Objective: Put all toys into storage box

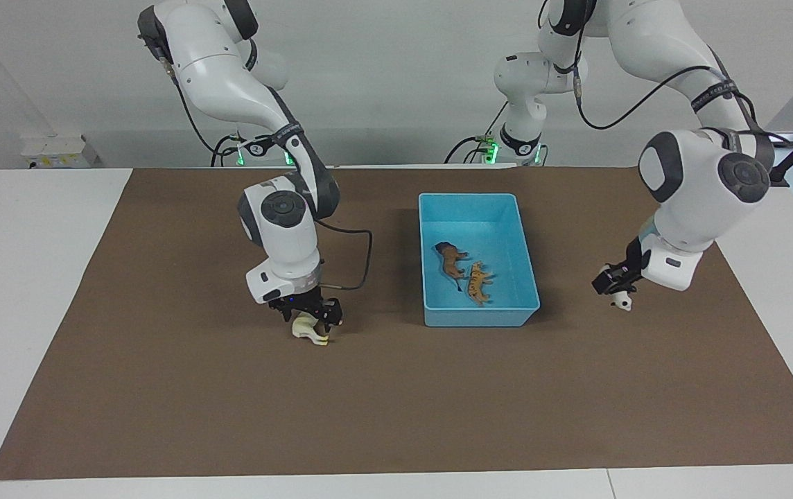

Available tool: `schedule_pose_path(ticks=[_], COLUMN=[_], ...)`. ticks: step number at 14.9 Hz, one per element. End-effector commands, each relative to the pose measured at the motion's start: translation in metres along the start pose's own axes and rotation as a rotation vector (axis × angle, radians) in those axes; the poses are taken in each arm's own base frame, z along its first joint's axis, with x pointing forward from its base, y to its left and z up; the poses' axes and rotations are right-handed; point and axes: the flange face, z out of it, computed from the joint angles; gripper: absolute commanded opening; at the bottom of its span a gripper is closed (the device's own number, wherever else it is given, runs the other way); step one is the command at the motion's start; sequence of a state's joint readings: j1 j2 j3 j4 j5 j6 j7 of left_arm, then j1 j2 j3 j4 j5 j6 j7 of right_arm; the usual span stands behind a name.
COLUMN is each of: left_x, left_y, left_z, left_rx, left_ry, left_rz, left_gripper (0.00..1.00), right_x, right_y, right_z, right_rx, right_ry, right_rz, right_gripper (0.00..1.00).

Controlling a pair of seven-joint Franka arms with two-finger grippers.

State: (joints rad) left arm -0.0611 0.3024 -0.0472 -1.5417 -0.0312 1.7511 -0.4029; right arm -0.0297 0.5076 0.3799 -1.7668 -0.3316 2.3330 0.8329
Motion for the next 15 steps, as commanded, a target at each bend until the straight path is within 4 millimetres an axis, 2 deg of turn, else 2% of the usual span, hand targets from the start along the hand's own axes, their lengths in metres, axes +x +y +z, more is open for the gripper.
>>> schedule_pose_path(ticks=[1, 2, 3, 4, 5, 6, 7, 8, 9, 12, 15], left_x=[-0.059, -0.08, -0.099, -0.129, -0.151, -0.169, -0.182, -0.185, -0.187, -0.181, -0.163], left_y=[0.069, 0.1, 0.12, 0.14, 0.141, 0.141, 0.144, 0.141, 0.138, 0.141, 0.131], left_z=[0.0, 0.006, 0.016, 0.029, 0.048, 0.063, 0.078, 0.088, 0.095, 0.077, 0.045], left_rx=[0.021, 0.019, 0.012, 0.021, 0.042, 0.044, 0.023, -0.004, -0.01, -0.025, -0.046], left_ry=[-0.028, -0.011, -0.006, -0.015, -0.03, -0.026, 0.0, 0.029, 0.037, 0.05, 0.076], left_rz=[-0.08, -0.102, -0.134, -0.139, -0.123, -0.106, -0.088, -0.088, -0.084, -0.092, -0.11], left_gripper=[0.12, 0.12, 0.12, 0.13, 0.17, 0.22, 0.29, 0.54, 1.0, 1.0, 1.0], right_x=[0.001, 0.001, 0.002, 0.0, -0.004, -0.006, -0.005, -0.004, -0.005, -0.002, 0.011], right_y=[0.009, 0.009, 0.012, 0.014, 0.016, 0.018, 0.021, 0.022, 0.02, 0.007, -0.024], right_z=[0.009, 0.01, 0.011, 0.014, 0.018, 0.022, 0.023, 0.022, 0.022, 0.006, -0.049], right_rx=[0.005, 0.006, 0.005, 0.01, 0.018, 0.025, 0.025, 0.024, 0.025, 0.003, -0.054], right_ry=[0.009, 0.008, 0.008, 0.009, 0.012, 0.016, 0.015, 0.018, 0.018, 0.013, 0.0], right_rz=[-0.008, -0.008, -0.003, -0.004, -0.005, -0.006, -0.006, -0.006, -0.009, -0.024, -0.04], right_gripper=[1.0, 1.0, 1.0, 1.0, 1.0, 0.91, 0.46, 0.0, 0.0, 0.0, 0.0])
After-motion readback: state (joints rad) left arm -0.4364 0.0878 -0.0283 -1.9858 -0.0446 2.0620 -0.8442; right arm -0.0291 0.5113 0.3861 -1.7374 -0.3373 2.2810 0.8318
